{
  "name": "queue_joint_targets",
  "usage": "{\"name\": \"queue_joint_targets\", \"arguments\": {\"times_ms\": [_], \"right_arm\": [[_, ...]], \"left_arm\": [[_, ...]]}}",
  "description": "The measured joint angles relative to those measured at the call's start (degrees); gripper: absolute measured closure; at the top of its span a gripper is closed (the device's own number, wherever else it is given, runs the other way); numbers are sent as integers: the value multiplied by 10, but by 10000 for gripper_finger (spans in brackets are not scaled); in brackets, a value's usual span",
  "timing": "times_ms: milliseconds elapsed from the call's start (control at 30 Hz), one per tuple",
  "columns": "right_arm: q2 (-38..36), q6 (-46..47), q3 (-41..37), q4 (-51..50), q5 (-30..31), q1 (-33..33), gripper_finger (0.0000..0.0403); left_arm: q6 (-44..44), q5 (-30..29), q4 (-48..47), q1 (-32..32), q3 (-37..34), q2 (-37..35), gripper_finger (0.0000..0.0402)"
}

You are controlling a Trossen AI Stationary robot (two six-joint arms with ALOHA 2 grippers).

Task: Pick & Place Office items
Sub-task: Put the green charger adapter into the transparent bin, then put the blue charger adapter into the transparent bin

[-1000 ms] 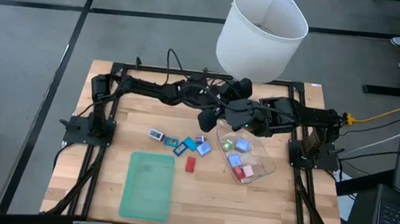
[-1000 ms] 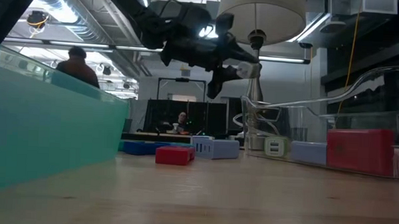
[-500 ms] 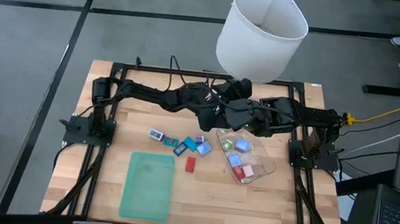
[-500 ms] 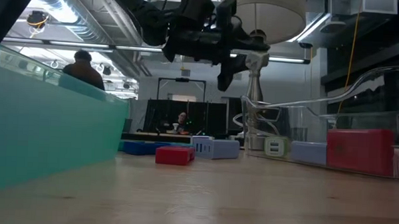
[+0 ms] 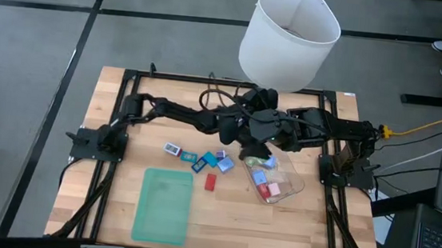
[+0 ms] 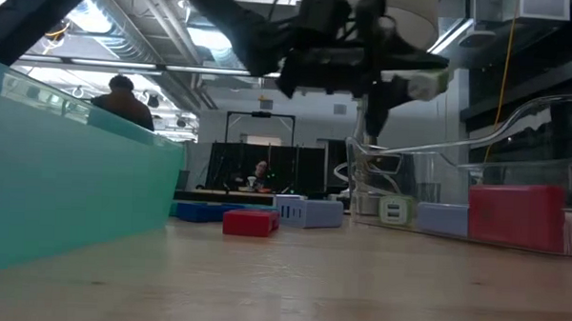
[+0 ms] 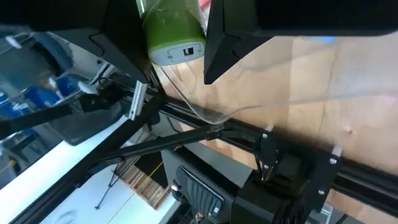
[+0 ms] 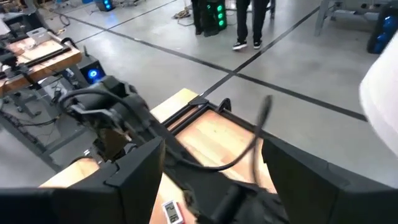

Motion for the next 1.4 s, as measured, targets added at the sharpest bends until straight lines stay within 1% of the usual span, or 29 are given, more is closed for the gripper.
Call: {"name": "queue_joint_targets", "arguments": {"times_ms": [167,267,333,533,633,733,833,900,933,1000,1100,1167,1233,1300,1367,1400], "right_arm": [[0,0,0,0,-20,0,124],[0,0,0,0,-21,0,124],[0,-1,0,0,-25,0,124],[0,-6,0,0,-45,0,124],[0,-7,0,0,-51,0,124],[0,-16,0,0,-51,0,124],[0,-21,0,0,-51,0,124],[0,-22,0,-1,-51,0,124],[0,-26,0,-1,-51,0,124],[0,-36,0,-1,-51,0,124],[0,-49,0,-2,-51,0,124],[0,-56,0,-2,-51,0,124],[0,-64,0,-2,-50,0,124],[0,-73,0,-2,-50,0,124],[0,-80,0,-1,-50,0,124],[0,-85,0,-1,-49,0,124]], "left_arm": [[77,1,-94,-8,94,32,277],[106,2,-133,-15,118,38,277],[118,2,-138,-18,122,38,271],[116,-6,-156,-19,121,38,188],[116,-8,-169,-19,121,38,164],[114,-5,-174,-19,121,37,155],[119,7,-214,-16,121,28,154],[161,15,-274,-13,121,8,157],[190,8,-306,-13,121,-5,159],[260,-29,-401,-14,121,-37,165],[367,-114,-541,-14,121,-91,171],[408,-171,-620,-13,121,-127,171],[414,-219,-680,-13,116,-160,171],[400,-258,-733,-13,108,-183,171],[378,-290,-772,-15,92,-198,171],[366,-301,-775,-18,77,-204,171]]}}
